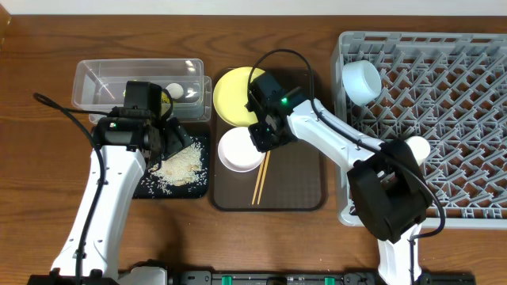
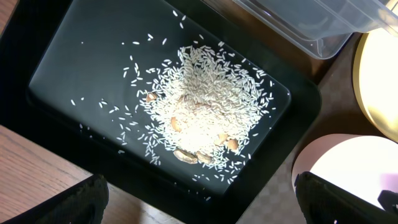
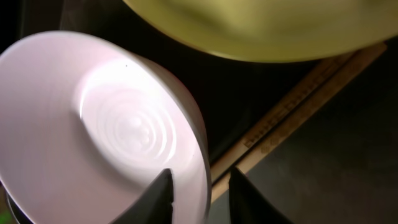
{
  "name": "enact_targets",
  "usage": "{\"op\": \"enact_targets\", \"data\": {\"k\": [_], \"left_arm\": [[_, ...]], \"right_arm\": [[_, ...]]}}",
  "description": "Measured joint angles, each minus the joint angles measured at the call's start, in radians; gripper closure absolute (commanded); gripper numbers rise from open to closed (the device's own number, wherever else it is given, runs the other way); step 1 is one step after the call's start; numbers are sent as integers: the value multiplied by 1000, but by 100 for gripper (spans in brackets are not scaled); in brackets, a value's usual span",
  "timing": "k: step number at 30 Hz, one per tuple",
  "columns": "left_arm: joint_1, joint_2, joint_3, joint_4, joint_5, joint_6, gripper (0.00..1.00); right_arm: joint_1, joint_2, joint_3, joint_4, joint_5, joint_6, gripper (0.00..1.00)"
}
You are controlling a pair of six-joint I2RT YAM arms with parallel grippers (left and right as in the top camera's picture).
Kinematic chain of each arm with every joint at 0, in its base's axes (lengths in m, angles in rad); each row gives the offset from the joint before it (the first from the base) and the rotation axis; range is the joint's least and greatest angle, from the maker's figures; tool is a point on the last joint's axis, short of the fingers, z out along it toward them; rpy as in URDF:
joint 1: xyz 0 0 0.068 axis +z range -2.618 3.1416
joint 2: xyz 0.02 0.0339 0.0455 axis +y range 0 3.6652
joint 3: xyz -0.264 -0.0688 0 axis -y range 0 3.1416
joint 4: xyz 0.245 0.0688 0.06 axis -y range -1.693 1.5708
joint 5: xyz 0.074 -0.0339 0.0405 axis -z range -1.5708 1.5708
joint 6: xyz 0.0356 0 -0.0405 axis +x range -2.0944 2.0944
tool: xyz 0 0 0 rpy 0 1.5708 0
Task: Sort waste into correct bins and load items into the dishwasher rack
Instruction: 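Move the right gripper to the white bowl and grasp its rim, then lift the white bowl with the right gripper and place it in the rack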
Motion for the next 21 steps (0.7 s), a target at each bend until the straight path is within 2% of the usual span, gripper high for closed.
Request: {"op": "enact_targets", "data": {"k": [3,9,21], "left_arm": [[0,0,0,0,0,0,2],[0,0,0,0,0,0,2],[0,0,0,0,0,0,2]], "right_arm": [[0,0,0,-4,2,2,91],[0,0,0,-23,13,5,99],[-3,0,0,-43,43,20,99]]}}
